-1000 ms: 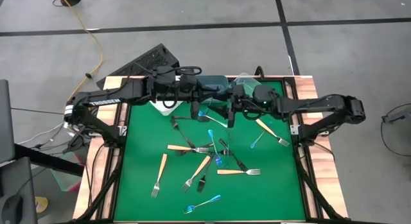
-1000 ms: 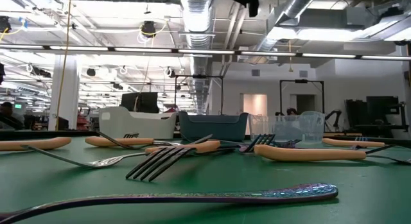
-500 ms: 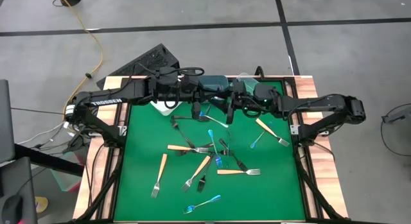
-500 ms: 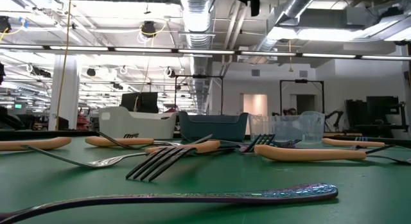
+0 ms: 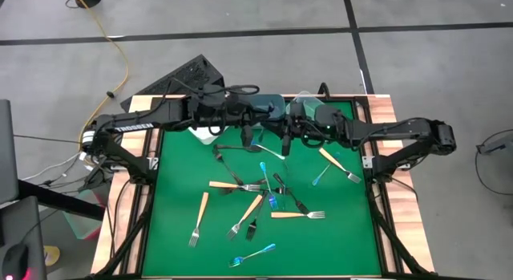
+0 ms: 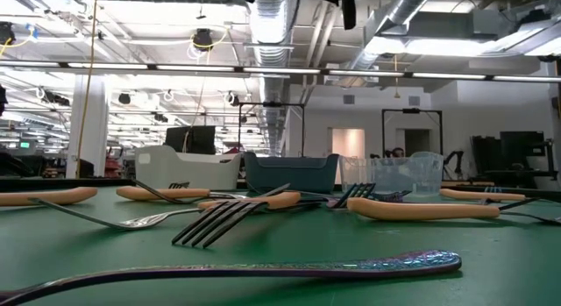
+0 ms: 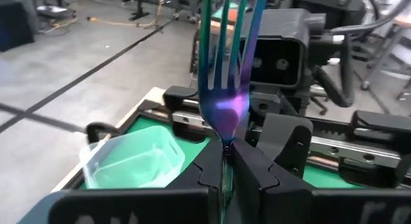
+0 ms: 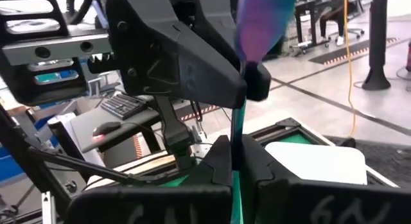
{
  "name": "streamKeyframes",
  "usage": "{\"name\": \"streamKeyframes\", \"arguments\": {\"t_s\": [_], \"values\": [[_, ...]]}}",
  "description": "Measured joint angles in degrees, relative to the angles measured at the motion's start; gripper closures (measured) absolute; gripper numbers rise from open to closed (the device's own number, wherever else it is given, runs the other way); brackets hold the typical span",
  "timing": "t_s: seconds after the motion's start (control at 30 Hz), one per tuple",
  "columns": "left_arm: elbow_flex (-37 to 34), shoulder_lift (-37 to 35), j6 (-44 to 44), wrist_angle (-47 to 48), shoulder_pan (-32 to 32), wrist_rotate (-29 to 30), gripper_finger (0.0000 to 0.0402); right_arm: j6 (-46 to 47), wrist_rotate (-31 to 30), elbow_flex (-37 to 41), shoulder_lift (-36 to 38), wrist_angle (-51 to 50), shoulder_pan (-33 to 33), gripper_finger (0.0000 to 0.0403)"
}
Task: Sort silverware by color (type)
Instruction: Put the blue fork into the white bin
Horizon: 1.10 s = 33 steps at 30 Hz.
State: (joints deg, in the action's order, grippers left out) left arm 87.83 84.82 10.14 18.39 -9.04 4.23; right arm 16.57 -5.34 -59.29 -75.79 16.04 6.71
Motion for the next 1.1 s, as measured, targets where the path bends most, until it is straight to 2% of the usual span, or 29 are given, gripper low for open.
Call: {"name": "streamKeyframes", "arguments": {"t_s": [0.27, 0.5, 0.7, 0.87, 1.1], "values": [[4.6, -5.9, -0.4, 14.1, -1.0, 2.2, 0.033, 0.8, -0.5, 0.2, 0.1, -0.3, 2.3, 0.04], [5.1, -12.1, 1.8, 23.5, -0.7, 5.5, 0.0318, -0.1, 2.8, -3.8, -4.1, -1.4, 5.0, 0.04], [5.1, -18.1, 6.4, 28.0, -0.5, 7.2, 0.0319, -7.8, 7.5, -16.0, -15.1, -9.1, 6.3, 0.04], [5.1, -21.9, 7.9, 30.7, 0.5, 7.1, 0.0319, -16.6, 11.2, -30.2, -26.2, -18.7, 6.9, 0.04], [5.1, -25.8, 11.2, 36.8, 1.6, 10.4, 0.0319, -24.9, 11.3, -49.6, -42.3, -26.9, 7.5, 0.04]]}}
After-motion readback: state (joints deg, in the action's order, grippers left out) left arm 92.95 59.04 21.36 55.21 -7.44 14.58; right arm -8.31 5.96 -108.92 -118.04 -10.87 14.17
